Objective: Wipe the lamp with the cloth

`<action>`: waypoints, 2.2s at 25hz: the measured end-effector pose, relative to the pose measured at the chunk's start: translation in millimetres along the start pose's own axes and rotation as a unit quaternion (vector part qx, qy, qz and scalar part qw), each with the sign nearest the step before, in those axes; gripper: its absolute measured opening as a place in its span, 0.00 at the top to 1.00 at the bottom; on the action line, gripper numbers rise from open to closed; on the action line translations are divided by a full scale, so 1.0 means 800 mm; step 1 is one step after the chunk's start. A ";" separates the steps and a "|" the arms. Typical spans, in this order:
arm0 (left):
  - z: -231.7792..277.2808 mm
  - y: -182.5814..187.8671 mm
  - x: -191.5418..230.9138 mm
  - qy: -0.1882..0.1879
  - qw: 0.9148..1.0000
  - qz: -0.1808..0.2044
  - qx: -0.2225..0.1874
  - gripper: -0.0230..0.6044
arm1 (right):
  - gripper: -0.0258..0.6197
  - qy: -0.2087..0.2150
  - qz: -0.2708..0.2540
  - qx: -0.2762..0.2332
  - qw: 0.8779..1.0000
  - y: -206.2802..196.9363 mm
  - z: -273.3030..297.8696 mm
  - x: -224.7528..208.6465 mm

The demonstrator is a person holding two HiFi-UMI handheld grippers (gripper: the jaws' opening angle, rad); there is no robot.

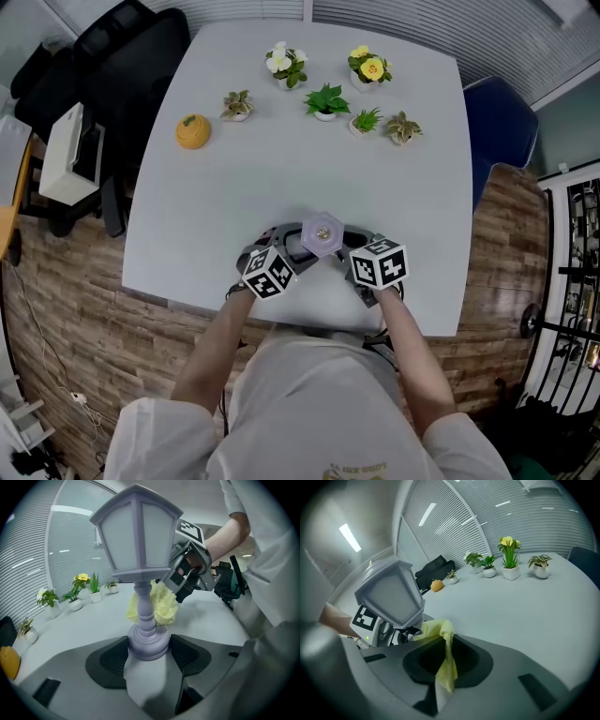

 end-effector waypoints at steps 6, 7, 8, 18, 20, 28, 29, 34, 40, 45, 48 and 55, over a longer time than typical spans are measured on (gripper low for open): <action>-0.001 -0.001 -0.001 0.000 1.000 0.001 0.000 0.49 | 0.89 0.050 0.008 -0.023 0.998 0.011 -0.014 0.013; -0.001 0.000 -0.001 0.000 1.000 0.001 0.000 0.49 | 0.89 0.059 0.012 -0.031 0.998 0.015 -0.017 0.015; -0.001 0.000 -0.001 0.000 1.000 0.001 0.000 0.49 | 0.89 0.068 0.015 -0.040 0.997 0.020 -0.020 0.017; -0.001 -0.001 0.000 0.000 1.000 0.001 0.000 0.49 | 0.89 0.108 0.038 -0.065 0.991 0.037 -0.021 0.022; 0.000 0.000 0.000 0.000 1.000 0.001 0.000 0.49 | 0.89 0.109 0.044 -0.062 0.991 0.036 -0.017 0.019; 0.000 -0.001 0.000 0.000 1.000 0.001 0.000 0.49 | 0.89 0.054 0.039 -0.026 0.997 0.018 0.005 -0.005; 0.000 -0.001 0.000 0.000 1.000 0.001 0.000 0.49 | 0.89 0.045 0.034 -0.022 0.998 0.016 0.008 -0.007; 0.001 -0.002 0.000 0.002 1.000 0.001 -0.001 0.49 | 0.89 0.009 0.002 -0.021 1.000 0.016 0.006 -0.010; -0.002 -0.003 -0.003 0.005 1.000 -0.007 0.002 0.49 | 0.89 -0.044 0.011 -0.091 0.995 0.034 -0.047 -0.021; -0.016 0.005 0.004 0.036 0.999 -0.028 -0.007 0.49 | 0.89 -0.078 0.012 -0.161 0.984 0.048 -0.104 -0.018; -0.035 0.011 0.008 0.057 0.996 -0.065 -0.026 0.49 | 0.89 -0.100 0.004 -0.192 0.976 0.046 -0.132 -0.012; -0.105 0.029 0.014 0.128 0.963 -0.218 -0.096 0.49 | 0.89 -0.160 -0.026 -0.245 0.956 0.038 -0.181 0.016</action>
Point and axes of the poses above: the fingertips, and each gripper's own axes: z forward along the fingers, x to its left, y out of its top, the point moved 1 cm from there along -z, backward along the fingers, and after that the axes turned 10 degrees about z, right-handed, at the moved point
